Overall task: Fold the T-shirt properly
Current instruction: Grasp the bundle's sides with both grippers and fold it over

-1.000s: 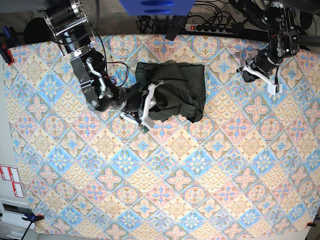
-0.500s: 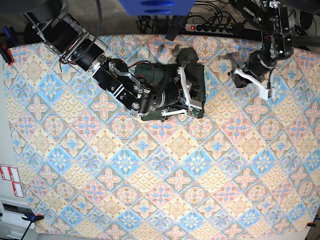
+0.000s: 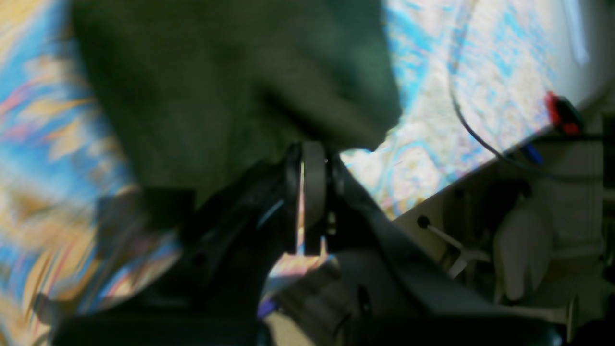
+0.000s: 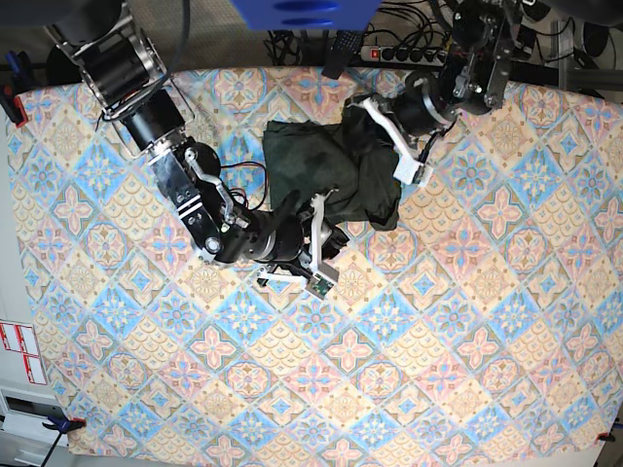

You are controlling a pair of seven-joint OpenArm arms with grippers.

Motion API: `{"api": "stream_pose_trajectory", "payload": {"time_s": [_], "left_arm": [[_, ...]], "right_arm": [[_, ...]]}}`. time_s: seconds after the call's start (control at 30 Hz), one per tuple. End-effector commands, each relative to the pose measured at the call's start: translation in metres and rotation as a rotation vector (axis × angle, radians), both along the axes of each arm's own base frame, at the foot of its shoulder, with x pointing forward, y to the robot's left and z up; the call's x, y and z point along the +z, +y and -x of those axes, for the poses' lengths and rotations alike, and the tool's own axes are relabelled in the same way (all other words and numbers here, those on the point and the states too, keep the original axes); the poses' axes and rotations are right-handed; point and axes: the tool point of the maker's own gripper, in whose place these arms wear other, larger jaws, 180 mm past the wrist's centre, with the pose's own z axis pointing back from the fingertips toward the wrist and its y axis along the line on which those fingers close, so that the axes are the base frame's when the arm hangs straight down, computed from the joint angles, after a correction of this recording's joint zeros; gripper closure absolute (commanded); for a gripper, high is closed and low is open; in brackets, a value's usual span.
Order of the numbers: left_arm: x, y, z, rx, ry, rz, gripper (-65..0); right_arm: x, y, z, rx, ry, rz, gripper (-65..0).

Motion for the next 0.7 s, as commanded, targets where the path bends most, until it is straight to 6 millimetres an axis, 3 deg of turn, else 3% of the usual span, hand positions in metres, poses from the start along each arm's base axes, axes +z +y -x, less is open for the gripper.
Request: {"api": "stream_pose_trajectory", "payload": {"time_s": [0.0, 0.1, 0.27, 0.4, 0.6, 0.67], "left_arm": [[0.01, -0.001, -0.011, -0.004, -0.055, -0.007, 0.0], [0.011, 0.003, -0.026, 0.01, -0.106, -0.071, 0.0], [0.004, 0.034, -0.043, 0.051, -0.156, -0.227, 0.0], [-0.014, 0.048, -0.058, 0.06, -0.132, -0.287, 0.0], [-0.03, 0.057, -0.079, 0.078, -0.102, -0.306, 0.0], [-0.032, 0.06, -0.087, 0.088, -0.102, -0.309, 0.0]], "right_arm": [[0.016, 0.009, -0.006, 0.02, -0.045, -0.032, -11.5], [0.006, 0.017, 0.005, 0.07, -0.046, 0.007, -11.6], [-0.024, 0.012, 0.02, 0.097, 0.02, 0.071, -11.4], [-0.042, 0.009, 0.042, 0.091, 0.08, 0.074, -11.4], [-0.068, -0.009, 0.071, 0.091, 0.15, 0.113, -11.4], [-0.078, -0.023, 0.08, 0.084, 0.174, 0.139, -11.4]]}}
